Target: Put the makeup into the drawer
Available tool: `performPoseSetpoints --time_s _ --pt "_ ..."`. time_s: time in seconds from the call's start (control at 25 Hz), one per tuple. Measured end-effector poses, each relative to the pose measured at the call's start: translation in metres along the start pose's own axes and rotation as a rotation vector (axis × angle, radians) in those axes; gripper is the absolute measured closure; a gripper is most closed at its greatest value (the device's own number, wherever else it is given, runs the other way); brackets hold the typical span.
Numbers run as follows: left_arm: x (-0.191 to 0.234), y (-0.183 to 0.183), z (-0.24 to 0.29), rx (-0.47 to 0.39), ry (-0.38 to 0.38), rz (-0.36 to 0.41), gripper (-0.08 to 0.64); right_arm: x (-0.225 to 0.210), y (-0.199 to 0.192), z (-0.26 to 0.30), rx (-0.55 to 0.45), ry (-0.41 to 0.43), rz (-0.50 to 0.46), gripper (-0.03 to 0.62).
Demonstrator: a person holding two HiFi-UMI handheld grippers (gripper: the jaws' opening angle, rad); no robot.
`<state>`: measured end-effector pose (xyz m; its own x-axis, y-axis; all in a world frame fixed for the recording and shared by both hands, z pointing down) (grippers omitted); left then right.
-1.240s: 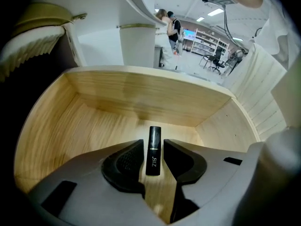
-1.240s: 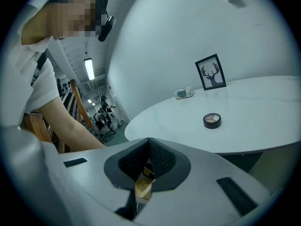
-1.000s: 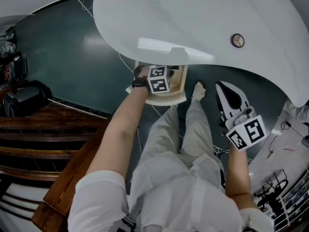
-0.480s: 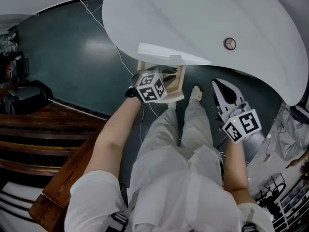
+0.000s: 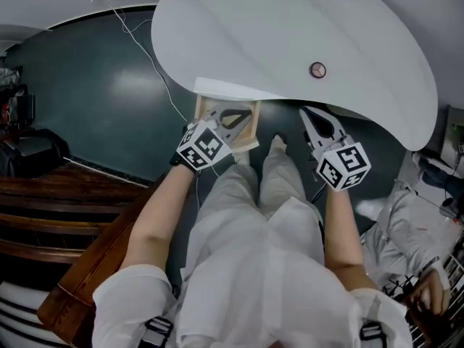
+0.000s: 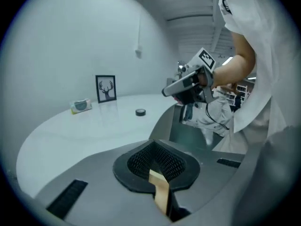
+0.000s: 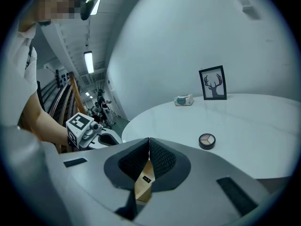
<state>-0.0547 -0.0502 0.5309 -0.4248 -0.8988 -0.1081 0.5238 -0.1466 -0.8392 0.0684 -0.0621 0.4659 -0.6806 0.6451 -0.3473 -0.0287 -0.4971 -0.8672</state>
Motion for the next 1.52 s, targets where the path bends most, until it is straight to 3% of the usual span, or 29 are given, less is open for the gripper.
performPoseSetpoints --time_s 0.24,0.68,0.96,1.16,1.52 --pt "0.025 0.063 -0.019 -0.125 0.093 -0.047 0.543 -0.012 0.016 -0.005 0.010 -0.023 -0.025 0.582" --pt "0.055 0.116 -0.017 -0.182 0.174 -0.075 0.541 -0.041 0.017 -0.010 0.086 -0.086 -0.039 0.581" --pt "0.069 0.128 -0.006 -0.211 0.217 -0.155 0.541 -0.058 0.022 -0.006 0.132 -0.089 -0.079 0.579" --pt "0.080 0.128 0.009 -0.191 0.234 -0.190 0.541 -0.083 0.019 0.000 0.188 -0.083 -0.101 0.510" --pt "0.080 0.120 0.043 -0.152 0.189 -0.178 0.541 -0.128 0.003 0.022 0.358 -0.088 -0.191 0.416"
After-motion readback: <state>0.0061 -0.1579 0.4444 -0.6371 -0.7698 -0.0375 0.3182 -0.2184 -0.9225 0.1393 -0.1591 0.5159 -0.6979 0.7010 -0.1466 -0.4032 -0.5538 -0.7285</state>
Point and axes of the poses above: the fingertips, and each gripper's own axes: z forward along the fingers, x to its left, y out of its top, the point moved 1 cm from there along -z, backward along the fingers, and after that the axes turned 9 degrees about y, right-handed, at the moved point
